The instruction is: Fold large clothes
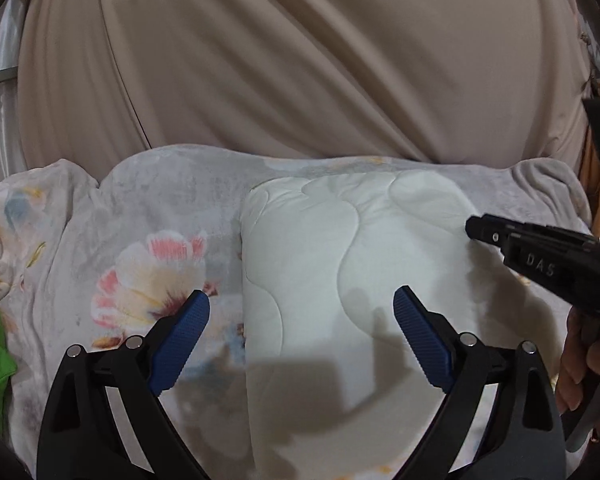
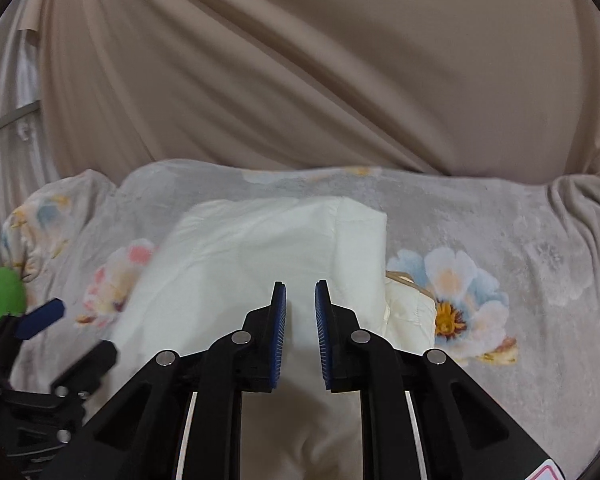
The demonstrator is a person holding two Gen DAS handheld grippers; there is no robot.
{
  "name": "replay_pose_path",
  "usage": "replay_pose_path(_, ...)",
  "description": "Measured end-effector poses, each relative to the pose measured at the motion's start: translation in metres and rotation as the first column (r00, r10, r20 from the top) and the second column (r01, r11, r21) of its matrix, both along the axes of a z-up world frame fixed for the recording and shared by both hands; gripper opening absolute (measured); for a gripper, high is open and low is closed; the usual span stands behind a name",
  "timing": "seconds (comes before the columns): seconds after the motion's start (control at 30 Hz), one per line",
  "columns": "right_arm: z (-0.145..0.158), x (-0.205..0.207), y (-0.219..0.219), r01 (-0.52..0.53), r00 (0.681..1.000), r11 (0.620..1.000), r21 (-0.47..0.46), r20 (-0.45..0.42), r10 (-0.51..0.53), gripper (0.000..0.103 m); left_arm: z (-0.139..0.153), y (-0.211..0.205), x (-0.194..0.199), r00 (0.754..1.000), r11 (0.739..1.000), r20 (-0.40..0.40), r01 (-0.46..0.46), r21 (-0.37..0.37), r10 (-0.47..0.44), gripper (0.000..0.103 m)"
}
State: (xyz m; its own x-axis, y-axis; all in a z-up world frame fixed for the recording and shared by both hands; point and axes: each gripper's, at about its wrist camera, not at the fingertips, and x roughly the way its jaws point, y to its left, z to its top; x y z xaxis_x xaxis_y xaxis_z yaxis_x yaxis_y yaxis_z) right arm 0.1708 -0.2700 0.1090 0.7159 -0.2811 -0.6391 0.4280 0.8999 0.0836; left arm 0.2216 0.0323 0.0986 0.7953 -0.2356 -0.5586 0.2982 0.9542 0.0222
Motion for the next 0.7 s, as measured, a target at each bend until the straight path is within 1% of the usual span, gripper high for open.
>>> replay_pose_path(0.07,-0.023,0.011,-0.015,0.030,0.999,0.999,0.033,-0.041,-0.029,0.013,-0.015,-0.004,0.017,1.000,1.000,-0.029,-0.009,0.012,0.009,0.092)
replay_pose_path(0.1,-0.036,0.013,-0.022,0.040,0.998,0.998,0.050,-0.052,-0.037,0.013,-0.023,-0.004,0.022,0.999,1.000,-0.039,-0.001,-0.004,0.000,0.093)
replay_pose_path(0.2,-0.063,0.009,-0.033,0.036,0.999,0.996,0.087,-0.040,-0.033,0.011,-0.037,-0.002,0.030,0.998,0.999,-0.054,0.017,-0.042,-0.020,0.094)
replay_pose_path(0.27,-0.076,0.006,-0.039,0.028,1.000,0.992,0.126,-0.016,-0.026,0.011,-0.043,-0.004,0.033,0.998,0.999,-0.057,0.026,-0.038,-0.029,0.094)
replay_pose_path(0.33,-0.085,0.006,-0.038,0.024,1.000,0.992,0.121,-0.003,-0.024,0.011,-0.050,-0.007,0.034,0.998,0.999,-0.058,0.030,-0.024,-0.032,0.094)
replay_pose_path(0.43,-0.092,0.007,-0.034,0.026,1.000,0.996,0.089,0.013,-0.027,0.011,-0.058,-0.007,0.037,0.998,0.999,-0.064,0.024,-0.025,-0.026,0.096)
replay_pose_path(0.53,-0.093,0.009,-0.031,0.027,1.000,0.996,0.081,0.013,-0.029,0.011,-0.062,-0.007,0.037,0.998,1.000,-0.058,0.000,-0.023,-0.001,0.098)
replay_pose_path(0.63,-0.091,0.010,-0.030,0.030,1.000,0.995,0.091,0.001,-0.030,0.012,-0.057,-0.006,0.031,0.999,1.000,-0.037,-0.018,0.002,0.018,0.098)
replay_pose_path(0.7,-0.078,0.003,-0.027,0.047,0.999,0.994,0.101,-0.009,-0.047,0.015,-0.047,-0.003,0.017,0.999,0.999,-0.015,-0.034,0.029,0.034,0.098)
